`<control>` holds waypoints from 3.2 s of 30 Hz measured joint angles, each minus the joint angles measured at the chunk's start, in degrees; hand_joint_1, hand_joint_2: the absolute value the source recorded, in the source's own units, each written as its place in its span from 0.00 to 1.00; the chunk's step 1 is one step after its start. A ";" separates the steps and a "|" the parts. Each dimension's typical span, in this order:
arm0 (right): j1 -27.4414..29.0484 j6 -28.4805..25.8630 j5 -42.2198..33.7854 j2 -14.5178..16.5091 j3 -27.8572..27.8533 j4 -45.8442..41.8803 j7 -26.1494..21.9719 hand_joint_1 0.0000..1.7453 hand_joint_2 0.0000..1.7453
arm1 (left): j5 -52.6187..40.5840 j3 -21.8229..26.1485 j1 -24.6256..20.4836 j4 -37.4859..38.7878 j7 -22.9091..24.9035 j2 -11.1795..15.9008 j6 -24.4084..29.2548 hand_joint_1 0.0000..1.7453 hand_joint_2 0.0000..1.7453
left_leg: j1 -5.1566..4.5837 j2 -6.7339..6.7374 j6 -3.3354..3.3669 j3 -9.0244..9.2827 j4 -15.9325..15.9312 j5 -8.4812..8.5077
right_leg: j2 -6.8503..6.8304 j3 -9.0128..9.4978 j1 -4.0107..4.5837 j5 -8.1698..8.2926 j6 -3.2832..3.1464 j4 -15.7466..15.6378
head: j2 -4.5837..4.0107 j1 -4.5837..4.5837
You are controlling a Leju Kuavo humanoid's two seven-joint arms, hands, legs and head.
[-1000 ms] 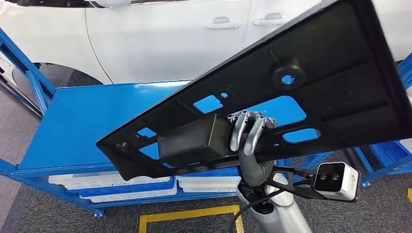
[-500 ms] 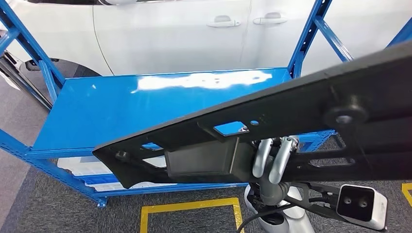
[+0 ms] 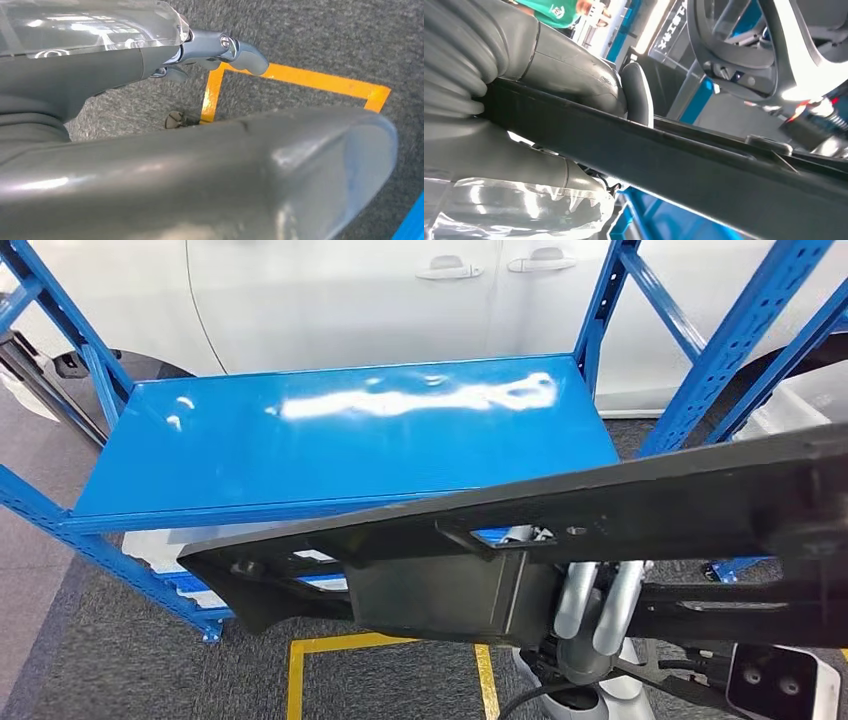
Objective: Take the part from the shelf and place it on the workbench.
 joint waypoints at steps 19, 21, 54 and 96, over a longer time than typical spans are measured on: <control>0.46 15.14 -3.17 -1.10 -9.39 3.11 0.04 1.00 1.00 | -0.45 0.02 0.03 -0.02 -0.77 -0.73 0.12 0.00 0.00 | -0.45 0.41 2.83 7.21 -3.26 -3.72 | -0.08 -11.15 0.14 -1.32 2.05 9.36 | 0.00 0.01; 0.49 15.17 -3.21 -1.10 -9.81 3.61 0.04 1.00 1.00 | -0.43 0.02 0.08 -0.02 -0.77 -0.78 0.05 0.00 0.00 | -0.44 0.46 2.68 5.17 -2.91 -2.31 | -0.09 -11.89 -0.11 -3.56 2.46 15.85 | 0.00 0.01; 0.69 14.00 -4.88 -1.39 -9.57 5.84 0.02 1.00 1.00 | -2.39 0.08 -0.09 -0.01 -0.14 -1.22 -0.26 0.00 0.00 | -0.24 0.30 2.43 4.70 -1.72 -2.98 | -0.13 -8.03 0.00 -1.30 2.02 11.43 | 0.00 0.01; 3.89 14.07 1.29 0.63 -19.56 -1.39 -0.03 1.00 1.00 | -5.61 0.02 -0.12 0.00 -0.57 0.16 5.74 0.00 0.00 | -0.26 0.71 -0.39 0.09 12.27 -12.18 | 0.43 -4.09 0.10 3.82 -1.11 -0.34 | 0.00 0.03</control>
